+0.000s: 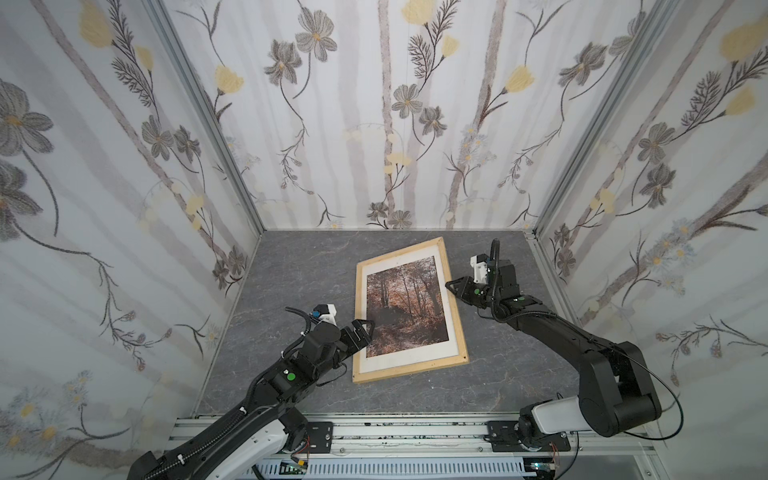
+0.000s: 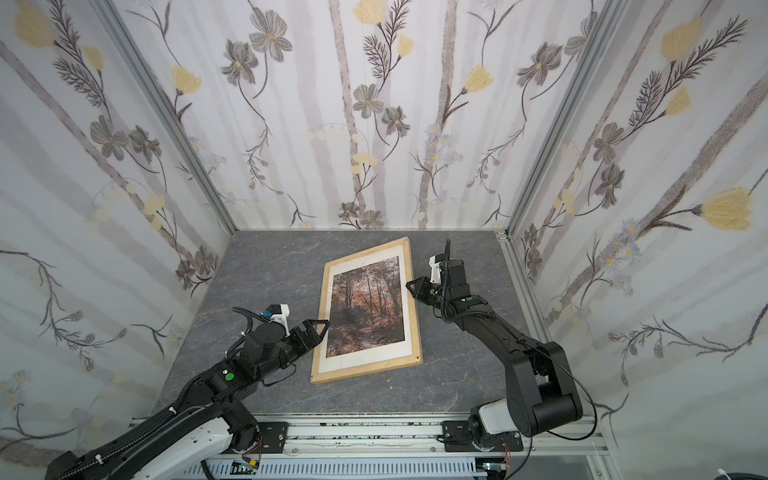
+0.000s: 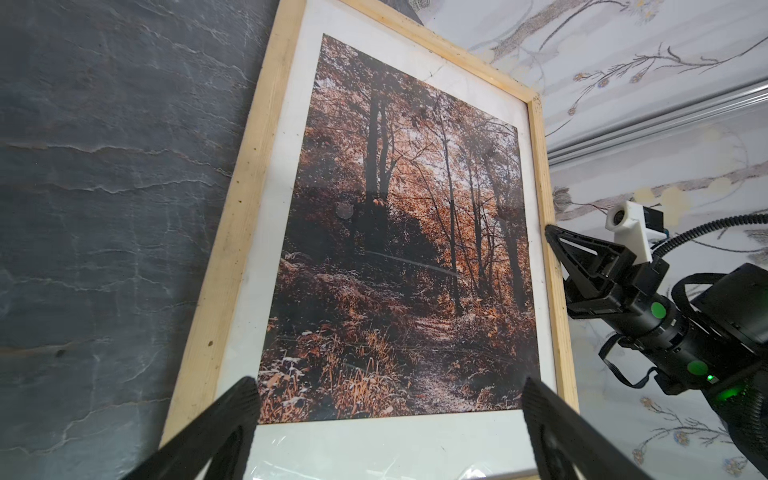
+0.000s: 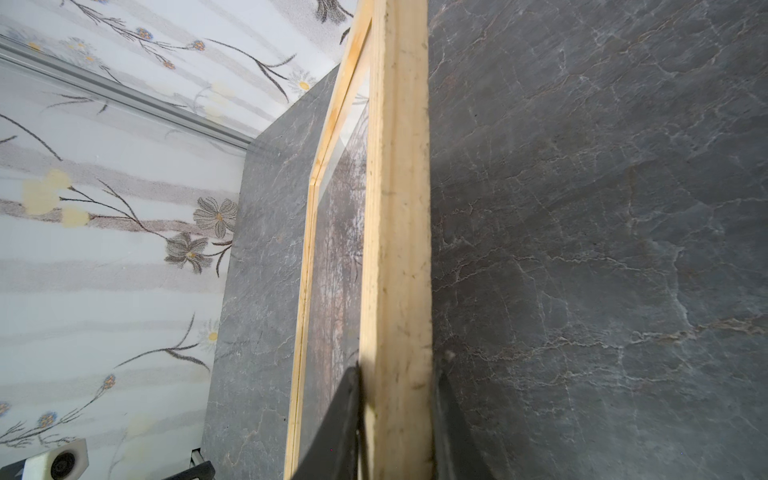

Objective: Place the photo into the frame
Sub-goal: 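Set the frame flat on the table while the left gripper pushes its near edge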

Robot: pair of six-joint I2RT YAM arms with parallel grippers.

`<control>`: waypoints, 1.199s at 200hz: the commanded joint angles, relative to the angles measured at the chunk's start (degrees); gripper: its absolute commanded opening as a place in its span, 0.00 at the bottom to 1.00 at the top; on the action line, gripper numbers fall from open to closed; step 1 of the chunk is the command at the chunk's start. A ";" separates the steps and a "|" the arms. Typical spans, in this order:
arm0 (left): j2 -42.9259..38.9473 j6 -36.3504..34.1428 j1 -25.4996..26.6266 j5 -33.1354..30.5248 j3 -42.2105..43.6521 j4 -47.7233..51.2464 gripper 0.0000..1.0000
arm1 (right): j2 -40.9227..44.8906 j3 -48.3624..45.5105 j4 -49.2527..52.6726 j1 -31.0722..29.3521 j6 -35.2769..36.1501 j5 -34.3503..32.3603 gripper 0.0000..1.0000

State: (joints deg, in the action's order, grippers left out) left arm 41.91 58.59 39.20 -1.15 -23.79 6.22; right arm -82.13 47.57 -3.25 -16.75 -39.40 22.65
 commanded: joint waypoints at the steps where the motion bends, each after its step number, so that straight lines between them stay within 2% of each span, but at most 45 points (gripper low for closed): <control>1: 1.08 -2.00 -1.69 1.66 -0.45 -0.98 0.98 | -0.57 -0.88 2.94 0.05 1.86 -4.16 0.00; 153: 11.99 -5.59 -11.52 6.33 1.53 -7.35 0.98 | -4.82 -3.91 -1.05 0.14 1.95 -4.98 0.01; 240: 15.63 -6.07 -13.44 7.39 1.81 -9.86 0.98 | -10.87 0.93 -0.09 0.85 3.47 -4.29 0.05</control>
State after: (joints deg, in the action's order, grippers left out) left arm 57.04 52.86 26.02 6.02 -22.17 -1.26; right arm -91.09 47.37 -2.20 -16.03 -36.27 18.85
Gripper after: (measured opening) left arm 0.984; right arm 0.211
